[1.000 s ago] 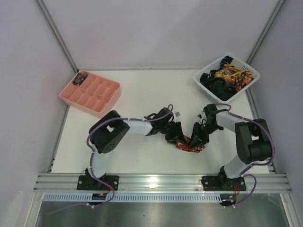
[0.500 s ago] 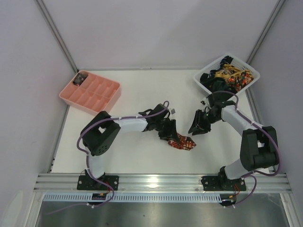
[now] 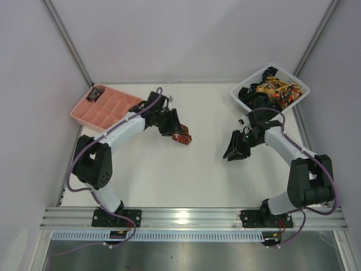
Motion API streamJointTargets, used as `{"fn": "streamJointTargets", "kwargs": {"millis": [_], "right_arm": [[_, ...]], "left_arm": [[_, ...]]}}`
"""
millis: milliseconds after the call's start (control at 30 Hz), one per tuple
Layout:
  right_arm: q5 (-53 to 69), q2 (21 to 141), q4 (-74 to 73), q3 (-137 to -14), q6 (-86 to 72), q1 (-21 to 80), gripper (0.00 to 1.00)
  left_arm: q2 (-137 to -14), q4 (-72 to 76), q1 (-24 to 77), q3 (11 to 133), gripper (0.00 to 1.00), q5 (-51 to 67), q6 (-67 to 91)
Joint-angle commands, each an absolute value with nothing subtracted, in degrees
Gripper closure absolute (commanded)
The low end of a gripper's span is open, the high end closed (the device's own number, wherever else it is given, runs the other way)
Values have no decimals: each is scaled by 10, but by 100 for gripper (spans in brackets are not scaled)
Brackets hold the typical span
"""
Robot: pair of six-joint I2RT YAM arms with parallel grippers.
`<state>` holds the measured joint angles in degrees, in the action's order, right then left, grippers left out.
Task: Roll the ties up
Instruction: Place the rolled tie into the container
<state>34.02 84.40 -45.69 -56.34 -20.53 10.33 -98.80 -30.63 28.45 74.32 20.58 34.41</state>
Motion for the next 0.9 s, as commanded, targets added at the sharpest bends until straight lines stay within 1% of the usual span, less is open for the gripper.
{"fn": "streamJointTargets", "kwargs": {"millis": [0,67,100,133,200,333,400,467,500,567,733,833,867], "right_arm": [[367,827,-450,-561,-212,119,64],[372,828,-440,-563,-218,131,64],[376,828,-438,-564,-224,144,64],[377,830,-436,-566,-228,151,64],[382,830,-426,-567,-236,163,64],[383,833,-411,-565,-241,197,64],[389,837,-410,-564,-242,203,64],[393,839,-417,-566,-239,209,64],[398,840,-420,-566,-238,211,64],[404,836,-427,-564,-242,217,64],[396,837,-467,-584,-220,247,64],[384,837,-474,-584,-207,266,64],[377,837,-474,-578,-201,272,64]], "left_arm": [[-951,-359,217,816,100,191,316],[-952,-382,191,842,100,201,295],[-965,-409,173,886,100,199,280],[-974,-477,167,912,100,189,245],[-967,-512,150,943,100,157,215],[-914,-514,102,941,100,107,147],[-915,-519,75,979,100,113,113],[-943,-541,55,1018,99,157,65],[-956,-555,42,1065,100,168,43],[-977,-566,30,1091,99,194,32],[-1021,-606,25,1110,100,228,-23],[-1022,-603,23,1087,100,229,-29],[-1019,-597,22,1072,100,213,-31]]}}
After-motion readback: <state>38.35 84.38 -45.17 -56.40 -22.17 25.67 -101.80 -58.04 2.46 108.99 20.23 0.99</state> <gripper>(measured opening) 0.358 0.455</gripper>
